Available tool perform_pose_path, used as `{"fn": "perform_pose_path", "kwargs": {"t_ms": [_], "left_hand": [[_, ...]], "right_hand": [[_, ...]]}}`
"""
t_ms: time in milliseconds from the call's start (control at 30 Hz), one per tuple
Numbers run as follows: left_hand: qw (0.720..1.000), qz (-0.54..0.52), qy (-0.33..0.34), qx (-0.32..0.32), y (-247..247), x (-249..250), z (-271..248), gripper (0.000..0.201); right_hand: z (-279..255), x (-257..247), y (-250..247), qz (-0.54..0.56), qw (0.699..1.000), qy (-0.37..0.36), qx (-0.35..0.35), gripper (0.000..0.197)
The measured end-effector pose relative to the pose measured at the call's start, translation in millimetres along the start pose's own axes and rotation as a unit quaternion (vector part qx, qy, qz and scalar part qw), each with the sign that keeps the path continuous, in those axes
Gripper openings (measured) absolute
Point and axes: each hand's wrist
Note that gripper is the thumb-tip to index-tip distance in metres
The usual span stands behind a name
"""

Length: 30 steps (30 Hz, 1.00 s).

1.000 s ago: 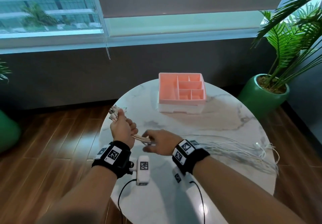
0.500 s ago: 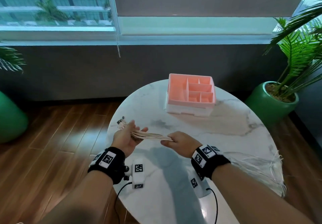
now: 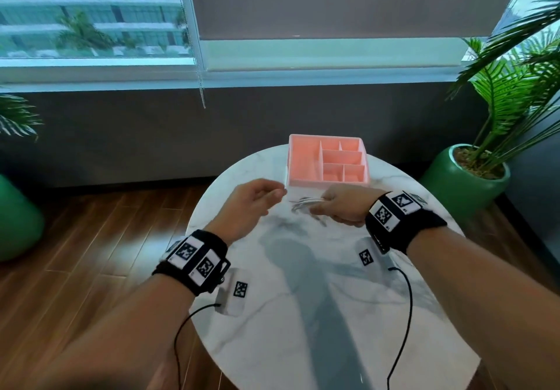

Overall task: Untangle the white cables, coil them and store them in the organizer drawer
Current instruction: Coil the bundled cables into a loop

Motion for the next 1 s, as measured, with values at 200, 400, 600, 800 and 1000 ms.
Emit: {"fn": "perform_pose_path", "kwargs": {"t_ms": [200, 400, 600, 800, 1000], "left_hand": [[0.99, -0.04, -0.028, -0.134, 32.7, 14.5, 9.1, 0.062], [0.951, -0.264, -0.123, -0.103, 55.9, 8.6, -6.9, 0.058], [0.946, -0.252, -0.168, -0.114, 72.1, 1.9, -17.7, 0.063], [0.958, -0.212, -0.167, -0.096, 67.6, -9.3, -22.8, 0.066], [0.961, -0.219, -0.165, -0.044, 59.6, -23.2, -20.2, 0.056]], "right_hand": [[-15.3, -26.5, -17.9, 0.048, 0.996, -0.044, -0.066, 0.044], [-20.6, -31.5, -59.1, -0.001, 0.989, -0.114, 0.091, 0.038], [-1.6, -6.8, -38.6, 0.034, 0.974, -0.123, 0.187, 0.061], [14.4, 36.8, -0.6, 0.077, 0.975, -0.046, 0.203, 0.071], [21.4, 72.8, 32.4, 0.037, 0.983, -0.026, 0.177, 0.046]]}}
Point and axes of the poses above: each hand's wrist, its own z-axis towards the middle knuckle, its own y-axis out of the palm, x = y × z, and after that the axes turned 3 degrees about y, right-handed
